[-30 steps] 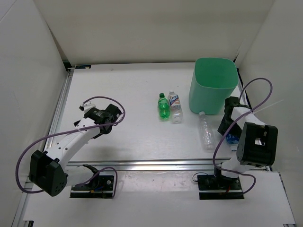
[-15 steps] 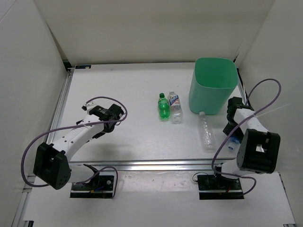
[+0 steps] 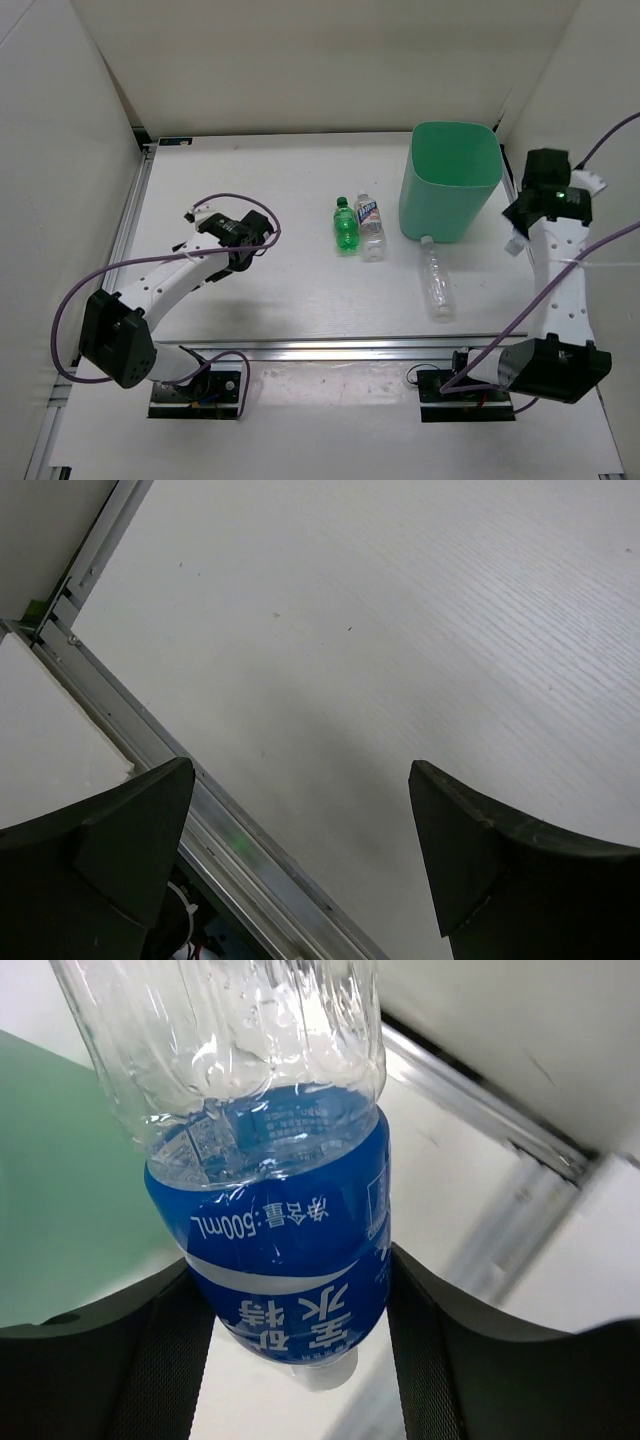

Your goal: Put the plastic bottles in the bin

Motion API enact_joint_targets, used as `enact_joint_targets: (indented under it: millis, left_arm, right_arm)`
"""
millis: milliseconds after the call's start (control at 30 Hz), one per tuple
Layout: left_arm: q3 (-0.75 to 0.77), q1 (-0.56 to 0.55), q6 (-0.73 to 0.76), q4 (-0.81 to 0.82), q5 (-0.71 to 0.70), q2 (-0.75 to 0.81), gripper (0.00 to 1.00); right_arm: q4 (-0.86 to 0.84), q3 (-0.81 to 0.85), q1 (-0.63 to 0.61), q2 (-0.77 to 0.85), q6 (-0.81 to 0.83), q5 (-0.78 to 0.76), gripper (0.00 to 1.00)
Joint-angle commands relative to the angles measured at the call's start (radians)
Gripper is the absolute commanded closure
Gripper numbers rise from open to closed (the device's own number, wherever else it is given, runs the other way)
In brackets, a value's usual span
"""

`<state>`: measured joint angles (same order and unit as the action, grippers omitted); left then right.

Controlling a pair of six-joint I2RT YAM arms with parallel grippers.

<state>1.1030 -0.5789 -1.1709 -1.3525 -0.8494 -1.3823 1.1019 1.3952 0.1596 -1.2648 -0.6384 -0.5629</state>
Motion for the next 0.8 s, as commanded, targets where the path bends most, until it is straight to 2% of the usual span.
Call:
enact_joint_targets:
  millis: [0, 33, 100, 133, 200, 233, 267, 367, 400, 467, 500, 600, 633, 733, 767]
  left_arm:
    - [0.044, -0.013, -0.004, -0.071, -0.016, 0.048, 0.00]
    - [0.044, -0.022, -0.004, -0.071, -0.016, 0.064, 0.00]
    - [0.044, -0.022, 0.005, -0.071, -0.016, 0.092, 0.00]
    - [0.035, -0.032, 0.005, -0.071, -0.016, 0.103, 0.00]
    - [0.026, -0.032, 0.005, -0.071, -0.016, 0.136, 0.00]
    - [0.026, -0.042, 0.005, -0.062, -0.016, 0.149, 0.00]
    - [0.026, -0.042, 0.022, -0.053, -0.016, 0.161, 0.00]
    - [0.002, -0.052, 0.062, 0.007, 0.007, 0.209, 0.00]
    - [0.001, -0.052, 0.074, 0.016, 0.007, 0.218, 0.00]
    - [-0.008, -0.052, 0.074, 0.026, 0.016, 0.232, 0.00]
    - [-0.008, -0.052, 0.074, 0.026, 0.029, 0.232, 0.00]
    - [-0.008, -0.052, 0.060, 0.012, 0.039, 0.241, 0.00]
    - [-0.008, -0.052, 0.051, 0.012, 0.039, 0.241, 0.00]
    - [-0.028, -0.052, 0.017, -0.014, 0.039, 0.241, 0.00]
    - [-0.028, -0.052, 0.007, -0.014, 0.039, 0.250, 0.00]
  right_arm:
    - [0.076, 0.196, 0.003, -0.017, -0.043, 0.041, 1.00]
    - [0.076, 0.290, 0.003, -0.018, -0.053, 0.064, 1.00]
    - [0.034, 0.349, 0.003, -0.028, -0.037, 0.142, 1.00]
    - [-0.079, 0.349, 0.003, -0.028, 0.018, 0.276, 1.00]
    - [-0.205, 0.325, -0.014, -0.028, 0.063, 0.389, 1.00]
    - [-0.324, 0.305, -0.025, -0.028, 0.080, 0.420, 1.00]
    - [-0.359, 0.304, -0.034, -0.042, 0.092, 0.479, 1.00]
    - [-0.390, 0.379, -0.057, -0.154, 0.114, 0.569, 0.98]
    - [-0.390, 0.410, -0.072, -0.218, 0.134, 0.590, 0.91]
    - [-0.390, 0.487, -0.087, -0.289, 0.154, 0.633, 0.87]
    - [-0.390, 0.507, -0.104, -0.307, 0.166, 0.633, 0.77]
    - [-0.376, 0.588, -0.117, -0.370, 0.196, 0.702, 0.66]
    - [-0.360, 0.608, -0.117, -0.381, 0.197, 0.702, 0.45]
    - [-0.307, 0.581, -0.140, -0.351, 0.169, 0.580, 0.00]
    - [-0.307, 0.549, -0.152, -0.296, 0.169, 0.546, 0.00]
